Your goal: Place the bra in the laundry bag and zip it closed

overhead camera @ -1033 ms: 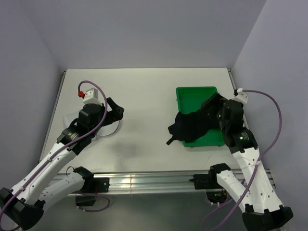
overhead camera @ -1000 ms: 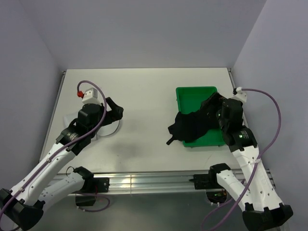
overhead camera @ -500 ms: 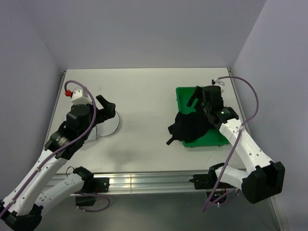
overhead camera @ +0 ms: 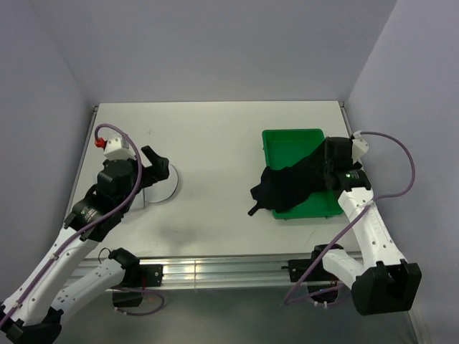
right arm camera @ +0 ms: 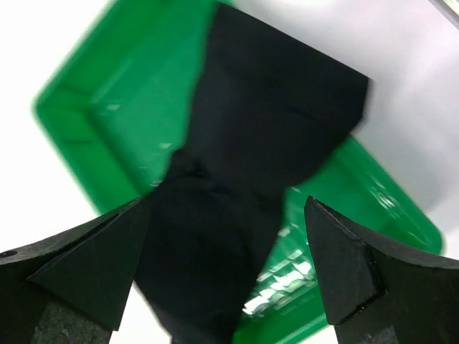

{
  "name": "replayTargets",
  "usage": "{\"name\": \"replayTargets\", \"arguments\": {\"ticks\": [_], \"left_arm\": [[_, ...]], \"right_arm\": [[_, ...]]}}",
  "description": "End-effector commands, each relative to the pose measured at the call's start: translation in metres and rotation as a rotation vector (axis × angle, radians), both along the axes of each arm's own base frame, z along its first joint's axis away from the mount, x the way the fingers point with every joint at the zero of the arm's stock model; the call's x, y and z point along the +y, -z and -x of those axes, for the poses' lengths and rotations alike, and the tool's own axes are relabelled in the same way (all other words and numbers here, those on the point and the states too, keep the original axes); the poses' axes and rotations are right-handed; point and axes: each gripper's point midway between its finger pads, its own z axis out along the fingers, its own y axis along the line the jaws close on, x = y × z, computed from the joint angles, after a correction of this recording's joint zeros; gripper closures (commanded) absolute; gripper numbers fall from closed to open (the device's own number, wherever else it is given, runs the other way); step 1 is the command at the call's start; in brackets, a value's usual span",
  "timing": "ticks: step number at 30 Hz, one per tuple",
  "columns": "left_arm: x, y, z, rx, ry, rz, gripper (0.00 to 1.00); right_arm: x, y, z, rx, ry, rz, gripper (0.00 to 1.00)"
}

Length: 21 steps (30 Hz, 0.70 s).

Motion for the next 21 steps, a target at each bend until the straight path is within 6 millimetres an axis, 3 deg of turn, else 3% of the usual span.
{"name": "replayTargets", "arguments": {"ticks": [1,5,6,16,21], "left_arm": [[-0.001,0.001,-0.001,-0.016,0.010,-0.008,0.01],[0.000,-0.002,0.001,-0.027,0.019,-0.003,0.01],[0.001,-0.002,0.001,-0.028,0.021,-0.002,0.01],[0.004,-0.003,0.006,-0.045,0.025,0.002,0.01],[0.005,-0.004,0.007,-0.052,0.027,0.007,0.01]], "right_arm": [[-0.011,0.024,0.018,0.080,0.048,-0.041,0.04],[-0.009,0.040,0.017,0.109,0.038,-0.059,0.02],[-0.015,0.041,0.014,0.103,0.060,-0.068,0.02],[-0.010,0.085,-0.015,0.144,0.132,-0.202,0.00],[-0.013,0.095,-0.026,0.121,0.173,-0.215,0.00]]}}
